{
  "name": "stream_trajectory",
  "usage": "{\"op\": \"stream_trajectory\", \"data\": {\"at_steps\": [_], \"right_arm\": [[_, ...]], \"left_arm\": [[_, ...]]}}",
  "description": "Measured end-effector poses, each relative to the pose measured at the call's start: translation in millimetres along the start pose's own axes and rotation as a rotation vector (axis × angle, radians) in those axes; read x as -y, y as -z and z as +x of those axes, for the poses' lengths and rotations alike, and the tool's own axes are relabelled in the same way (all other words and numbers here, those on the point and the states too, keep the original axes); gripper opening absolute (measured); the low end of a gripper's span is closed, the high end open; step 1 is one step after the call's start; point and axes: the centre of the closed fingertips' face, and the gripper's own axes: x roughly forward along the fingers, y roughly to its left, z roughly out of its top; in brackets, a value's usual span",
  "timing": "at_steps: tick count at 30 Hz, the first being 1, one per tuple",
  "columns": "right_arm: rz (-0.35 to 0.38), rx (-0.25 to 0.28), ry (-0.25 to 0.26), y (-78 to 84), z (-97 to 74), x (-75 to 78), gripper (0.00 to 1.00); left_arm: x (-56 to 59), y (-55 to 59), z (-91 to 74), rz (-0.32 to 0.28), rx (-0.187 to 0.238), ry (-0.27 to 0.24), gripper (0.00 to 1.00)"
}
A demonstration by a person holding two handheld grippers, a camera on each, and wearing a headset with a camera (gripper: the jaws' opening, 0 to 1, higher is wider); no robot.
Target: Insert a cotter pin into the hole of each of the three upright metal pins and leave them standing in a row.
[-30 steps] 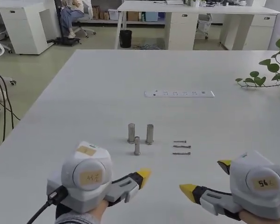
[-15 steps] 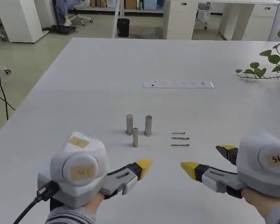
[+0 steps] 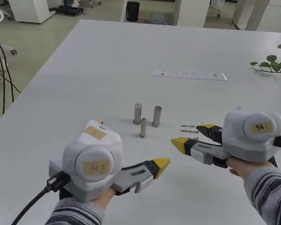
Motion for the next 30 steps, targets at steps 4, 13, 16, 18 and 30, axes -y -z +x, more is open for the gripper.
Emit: {"op": "stream_trajectory", "data": {"at_steps": [4, 13, 16, 18, 30], "right_arm": [[-0.007, -0.017, -0.032, -0.2, 19.0, -6.3, 0.40], [-0.066, -0.005, -0.127, -11.8, 58.0, -27.1, 0.32], [-0.083, -0.004, -0.148, -14.1, 66.5, -33.0, 0.29], [-0.081, -0.002, -0.156, -15.1, 71.3, -36.2, 0.29], [-0.063, -0.011, -0.188, -9.3, 95.6, -44.5, 0.17]], "left_arm": [[-0.5, -0.6, -0.3, 0.019, 0.001, -0.004, 0.99], [2.9, 4.1, 2.2, 0.001, -0.016, 0.018, 0.97], [1.5, 5.2, 2.5, -0.004, -0.022, 0.014, 0.96], [0.4, 5.0, 2.9, -0.007, -0.022, 0.011, 0.96], [-2.6, 8.1, 3.3, -0.010, -0.039, 0.008, 0.96]]}}
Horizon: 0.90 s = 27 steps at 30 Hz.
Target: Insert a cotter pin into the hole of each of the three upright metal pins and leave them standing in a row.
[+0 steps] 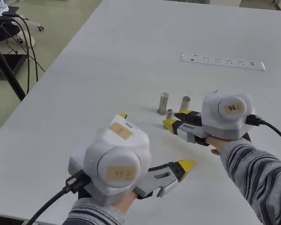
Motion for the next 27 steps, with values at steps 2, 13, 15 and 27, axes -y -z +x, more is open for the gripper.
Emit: {"op": "stream_trajectory", "data": {"at_steps": [2, 13, 15, 27], "right_arm": [[0.005, 0.003, -0.006, -0.7, 3.4, -1.8, 0.15], [0.030, 0.014, 0.002, 2.0, 14.1, -1.4, 0.06], [0.028, 0.021, 0.001, 1.7, 13.8, -1.8, 0.06], [-0.026, 0.003, 0.049, 2.9, 4.8, -4.6, 0.04]], "left_arm": [[0.0, -0.1, -0.1, 0.017, -0.001, -0.004, 0.95], [-0.9, 1.8, -1.4, 0.036, -0.010, -0.010, 0.94], [-1.3, 2.4, -1.3, 0.028, -0.013, -0.011, 0.94], [0.1, 2.9, -1.0, 0.018, -0.018, -0.007, 0.93]]}}
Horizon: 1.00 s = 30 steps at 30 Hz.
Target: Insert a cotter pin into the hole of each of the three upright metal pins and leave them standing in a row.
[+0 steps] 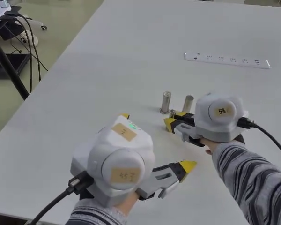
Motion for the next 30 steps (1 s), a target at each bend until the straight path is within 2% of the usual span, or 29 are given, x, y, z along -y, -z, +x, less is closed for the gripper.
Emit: {"op": "stream_trajectory", "data": {"at_steps": [7, 9, 11, 15, 18, 23, 26, 30], "right_arm": [[-0.017, 0.011, 0.045, -0.4, -17.7, 0.1, 0.04], [0.002, 0.001, 0.065, 3.1, -23.7, 1.9, 0.04], [-0.040, -0.002, 0.090, 5.1, -30.2, 3.8, 0.04], [0.017, -0.012, 0.154, 12.7, -43.3, 9.8, 0.04], [0.014, -0.017, 0.186, 18.2, -51.4, 11.8, 0.04], [0.051, -0.024, 0.242, 28.0, -64.5, 17.1, 0.04], [0.107, -0.021, 0.257, 34.2, -69.7, 16.7, 0.04], [0.106, -0.039, 0.280, 43.9, -72.4, 14.2, 0.04]], "left_arm": [[2.2, -3.1, -0.4, 0.010, 0.011, 0.003, 0.93], [2.4, -3.5, -0.7, 0.011, 0.013, 0.003, 0.93], [2.4, -3.8, -1.0, 0.011, 0.015, 0.003, 0.93], [2.7, -4.2, -0.7, 0.007, 0.019, 0.006, 0.92], [4.1, -4.5, -0.4, 0.006, 0.021, 0.011, 0.92], [6.1, -6.0, 0.0, 0.025, 0.027, 0.014, 0.92], [5.8, -6.2, 0.0, 0.031, 0.027, 0.012, 0.92], [4.2, -7.5, -1.5, 0.047, 0.034, 0.003, 0.91]]}}
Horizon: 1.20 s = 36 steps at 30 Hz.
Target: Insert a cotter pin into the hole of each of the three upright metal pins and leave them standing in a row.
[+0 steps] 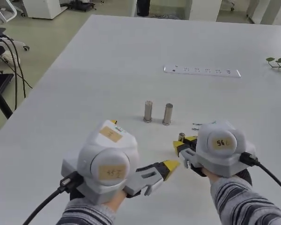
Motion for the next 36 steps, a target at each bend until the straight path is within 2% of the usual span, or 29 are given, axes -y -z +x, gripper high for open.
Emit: {"op": "stream_trajectory", "data": {"at_steps": [3, 4, 6, 15, 17, 20, 29, 36], "right_arm": [[0.015, -0.008, 0.009, 5.8, -1.2, -0.5, 0.04], [0.016, 0.016, 0.016, 2.4, -1.4, -0.2, 0.04], [0.024, 0.005, 0.019, 4.6, -3.0, -1.4, 0.04], [0.014, 0.037, 0.042, 5.1, -3.0, -1.5, 0.05], [0.014, -0.006, 0.044, 13.5, -1.2, -1.0, 0.05], [0.000, -0.023, 0.036, 19.5, -1.8, -2.1, 0.05], [-0.006, -0.002, -0.005, 15.9, -12.0, -2.4, 0.18], [0.002, -0.015, -0.053, 12.5, -22.1, 1.7, 0.23]], "left_arm": [[-0.2, 1.5, -0.5, 0.001, -0.005, 0.000, 0.91], [-0.3, 1.9, -0.6, 0.002, -0.006, -0.001, 0.90], [-0.3, 2.0, -0.7, 0.001, -0.005, -0.001, 0.90], [1.0, 3.2, 0.4, 0.000, -0.012, 0.006, 0.90], [1.4, 3.4, 0.2, -0.002, -0.013, 0.007, 0.90], [1.0, 3.5, 0.1, 0.000, -0.014, 0.006, 0.90], [2.0, 3.5, -0.3, -0.003, -0.014, 0.009, 0.90], [0.7, 4.1, -1.2, -0.013, -0.017, 0.004, 0.90]]}}
